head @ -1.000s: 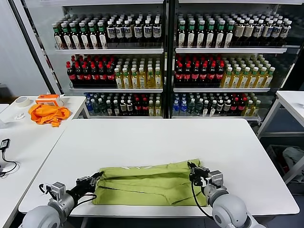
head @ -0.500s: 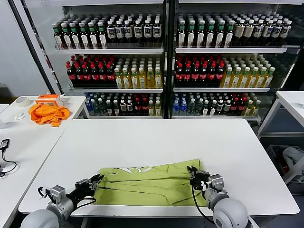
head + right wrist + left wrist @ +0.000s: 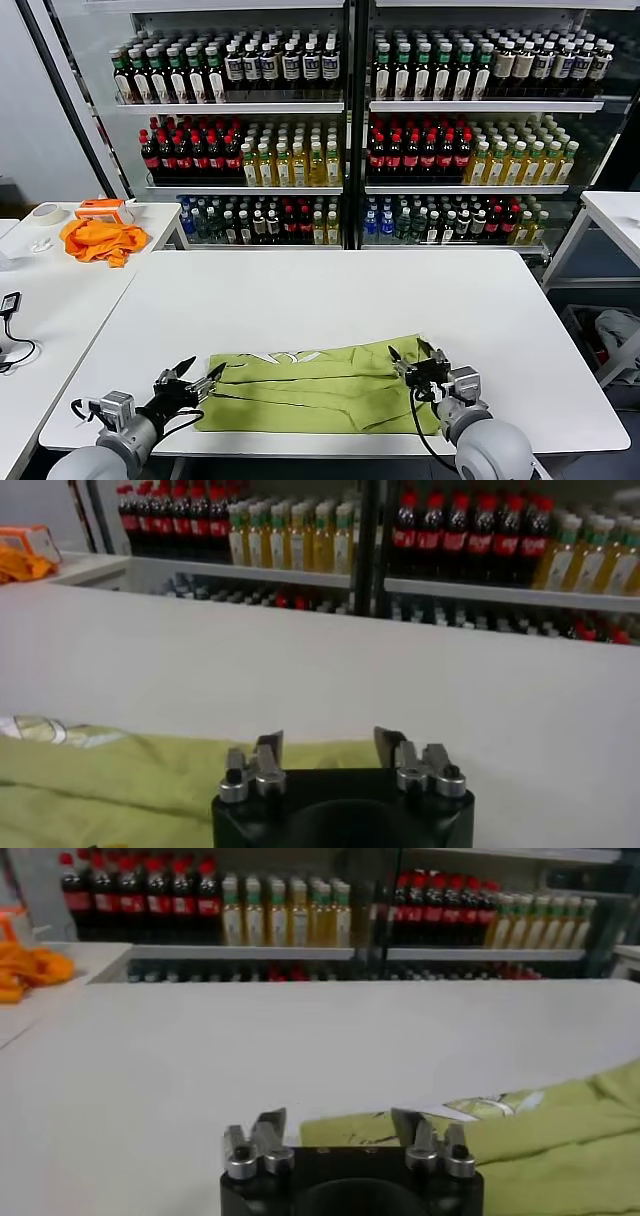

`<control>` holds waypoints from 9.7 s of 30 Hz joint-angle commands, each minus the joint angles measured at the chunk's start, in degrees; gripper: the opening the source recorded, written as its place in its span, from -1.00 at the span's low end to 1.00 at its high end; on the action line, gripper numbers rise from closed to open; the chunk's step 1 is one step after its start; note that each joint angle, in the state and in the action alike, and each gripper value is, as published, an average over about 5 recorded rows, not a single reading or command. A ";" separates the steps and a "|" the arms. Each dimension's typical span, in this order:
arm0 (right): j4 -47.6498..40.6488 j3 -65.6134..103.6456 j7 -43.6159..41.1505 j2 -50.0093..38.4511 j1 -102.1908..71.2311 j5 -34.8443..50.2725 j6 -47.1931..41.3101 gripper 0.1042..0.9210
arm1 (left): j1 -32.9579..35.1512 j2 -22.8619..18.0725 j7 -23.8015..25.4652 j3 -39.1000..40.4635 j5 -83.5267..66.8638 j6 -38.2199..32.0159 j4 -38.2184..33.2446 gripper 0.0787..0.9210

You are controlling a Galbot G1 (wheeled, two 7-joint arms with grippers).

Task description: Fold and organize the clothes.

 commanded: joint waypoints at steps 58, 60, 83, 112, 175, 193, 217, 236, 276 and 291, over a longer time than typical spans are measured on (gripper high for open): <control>-0.62 4.95 -0.50 -1.04 -0.15 -3.59 0.17 0.76 | -2.91 -5.28 -12.63 3.16 3.36 5.73 -2.62 -0.96; -0.54 5.16 -0.55 -1.29 -0.12 -3.54 0.22 0.76 | -1.34 -3.72 -10.52 -2.24 3.61 8.18 -4.78 -0.96; -0.48 7.16 0.06 -0.97 -0.12 -3.95 1.85 0.76 | 5.30 5.27 -7.26 -22.66 6.60 13.02 -5.06 -0.96; 0.34 15.03 1.08 -2.87 -4.92 -4.95 1.58 0.76 | -14.38 -5.92 -9.74 13.68 -8.25 12.98 -7.23 -0.96; 0.20 10.06 0.36 -4.42 -0.29 -5.10 1.67 0.76 | -5.02 -11.91 -8.96 4.03 7.09 0.67 5.96 0.77; -1.20 9.55 0.27 -3.53 0.73 -5.09 1.70 0.76 | -3.30 -13.66 -8.65 6.23 10.51 -0.24 6.98 0.51; 0.69 9.39 0.15 -2.83 1.09 -3.50 0.54 0.76 | 2.23 9.45 -5.14 -19.63 -3.55 11.16 -3.00 -0.95; 0.67 5.08 0.14 -0.11 1.32 -4.83 0.31 0.76 | 1.77 -12.09 -10.01 2.95 -9.55 12.71 -18.79 -0.95; 0.98 4.75 -0.71 -0.97 1.85 -5.00 -0.31 0.76 | -18.47 -20.37 -5.90 10.70 -7.98 4.14 -3.49 -0.38; -6.71 -24.86 0.51 5.12 18.94 16.62 -1.52 0.76 | 0.58 -7.67 2.59 -17.44 15.37 -6.01 2.64 0.66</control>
